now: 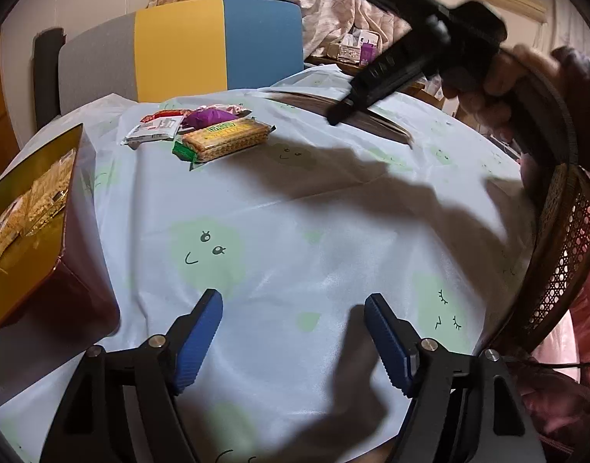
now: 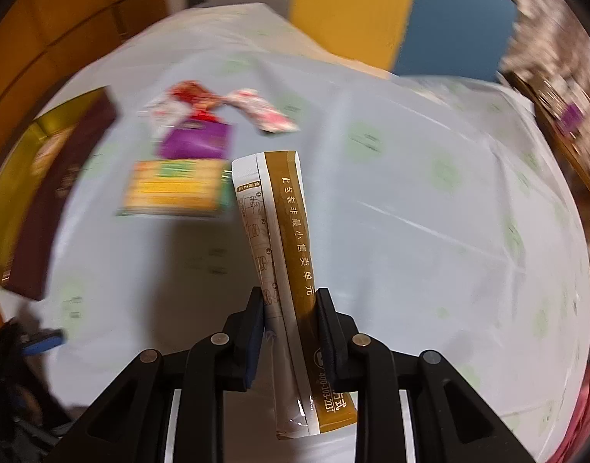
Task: Organize snacks
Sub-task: 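Move the left tool back over the table while the right tool holds the stick package, then carry the stick package into the gold tray and open the right tool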
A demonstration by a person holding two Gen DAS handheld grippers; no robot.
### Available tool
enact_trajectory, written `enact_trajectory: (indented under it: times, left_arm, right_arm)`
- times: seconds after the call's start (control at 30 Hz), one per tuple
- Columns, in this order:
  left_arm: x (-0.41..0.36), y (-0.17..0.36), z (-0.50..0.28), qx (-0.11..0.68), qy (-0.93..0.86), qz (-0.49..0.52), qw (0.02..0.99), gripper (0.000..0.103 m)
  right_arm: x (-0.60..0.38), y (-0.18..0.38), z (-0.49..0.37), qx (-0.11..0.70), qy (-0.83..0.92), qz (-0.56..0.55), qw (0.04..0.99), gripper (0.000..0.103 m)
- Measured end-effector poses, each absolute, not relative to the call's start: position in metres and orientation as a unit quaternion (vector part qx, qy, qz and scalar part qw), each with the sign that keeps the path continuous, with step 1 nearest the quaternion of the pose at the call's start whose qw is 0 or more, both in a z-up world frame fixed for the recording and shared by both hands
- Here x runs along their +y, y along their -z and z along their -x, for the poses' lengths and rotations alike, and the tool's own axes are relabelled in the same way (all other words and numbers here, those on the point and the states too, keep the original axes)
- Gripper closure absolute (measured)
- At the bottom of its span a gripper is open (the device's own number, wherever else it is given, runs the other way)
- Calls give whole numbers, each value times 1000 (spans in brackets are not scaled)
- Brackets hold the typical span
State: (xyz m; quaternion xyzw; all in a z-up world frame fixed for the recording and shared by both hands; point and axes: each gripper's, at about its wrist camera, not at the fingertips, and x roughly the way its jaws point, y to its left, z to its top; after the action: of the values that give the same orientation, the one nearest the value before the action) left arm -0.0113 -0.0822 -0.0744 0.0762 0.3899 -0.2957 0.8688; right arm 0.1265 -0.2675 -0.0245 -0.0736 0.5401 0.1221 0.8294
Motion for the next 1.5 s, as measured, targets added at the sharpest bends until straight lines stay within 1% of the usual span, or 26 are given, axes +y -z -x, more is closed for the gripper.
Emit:
enact_trajectory:
  times: [0.27, 0.53, 0.63, 0.83, 1.0, 1.1, 1.27, 1.5]
  left_arm:
    - [-73, 73, 9, 390, 308, -43, 867, 27]
    - [-70, 72, 8, 388, 315, -28, 866, 27]
    - [-69, 73, 8, 387, 318, -24, 865, 27]
    - [-67, 73, 7, 386, 324, -20, 864, 27]
    - [-66, 73, 8, 386, 324, -15, 864, 27]
    - [-68, 73, 8, 385, 323, -19, 864, 27]
    - [-69, 73, 9, 385, 321, -23, 865, 27]
    - [-71, 73, 10, 385, 315, -32, 867, 27]
  right_arm:
    - [-175, -13, -102, 499, -266, 127, 815, 77]
    - [-70, -44, -84, 458, -395, 189, 774, 77]
    - [-37, -41, -88, 456, -417, 208, 758, 77]
    - [7, -16, -107, 475, -430, 217, 736, 76]
    - [15, 6, -119, 500, -425, 198, 728, 74]
    - [10, 9, -120, 504, -420, 183, 732, 74]
    - [-9, 1, -119, 496, -418, 153, 746, 74]
    - [-62, -17, -113, 478, -392, 121, 777, 74]
